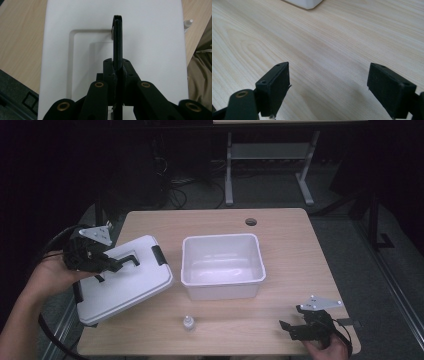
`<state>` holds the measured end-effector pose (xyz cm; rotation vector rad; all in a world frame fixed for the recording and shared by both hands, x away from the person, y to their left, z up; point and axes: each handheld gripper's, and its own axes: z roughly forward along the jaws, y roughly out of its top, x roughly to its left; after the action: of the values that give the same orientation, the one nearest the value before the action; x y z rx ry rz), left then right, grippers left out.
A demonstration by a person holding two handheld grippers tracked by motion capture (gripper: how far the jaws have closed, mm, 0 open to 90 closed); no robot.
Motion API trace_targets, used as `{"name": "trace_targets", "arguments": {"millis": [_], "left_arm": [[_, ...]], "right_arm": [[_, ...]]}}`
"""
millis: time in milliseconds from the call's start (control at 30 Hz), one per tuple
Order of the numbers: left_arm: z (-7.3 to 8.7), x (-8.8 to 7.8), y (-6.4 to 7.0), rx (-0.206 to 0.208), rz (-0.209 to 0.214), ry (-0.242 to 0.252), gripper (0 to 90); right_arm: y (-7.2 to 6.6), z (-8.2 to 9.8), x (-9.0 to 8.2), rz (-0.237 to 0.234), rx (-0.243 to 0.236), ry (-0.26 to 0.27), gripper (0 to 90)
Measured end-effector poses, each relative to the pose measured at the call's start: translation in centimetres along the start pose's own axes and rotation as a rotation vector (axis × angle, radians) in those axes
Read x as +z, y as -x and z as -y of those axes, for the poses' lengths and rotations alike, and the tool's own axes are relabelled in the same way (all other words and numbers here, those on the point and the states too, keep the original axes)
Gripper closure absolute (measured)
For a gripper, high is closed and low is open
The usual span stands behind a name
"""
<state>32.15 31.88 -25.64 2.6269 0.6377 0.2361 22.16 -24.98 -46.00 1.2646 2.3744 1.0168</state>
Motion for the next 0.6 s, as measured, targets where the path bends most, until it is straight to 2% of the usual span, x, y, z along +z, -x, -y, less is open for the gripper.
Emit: {"name": "trace_targets", "arguments": {"millis": [233, 600], "left_arm": [[1.6, 1.6, 0.0, -0.019, 0.013, -0.015, 84.1], [3.1, 4.2, 0.0, -0.045, 0.022, -0.043, 84.2]], "right_arm": [[0.0, 0.0, 0.0, 0.001, -0.003, -0.002, 17.7], [0.0, 0.0, 0.0, 0.004, -0.005, -0.005, 17.7]]}}
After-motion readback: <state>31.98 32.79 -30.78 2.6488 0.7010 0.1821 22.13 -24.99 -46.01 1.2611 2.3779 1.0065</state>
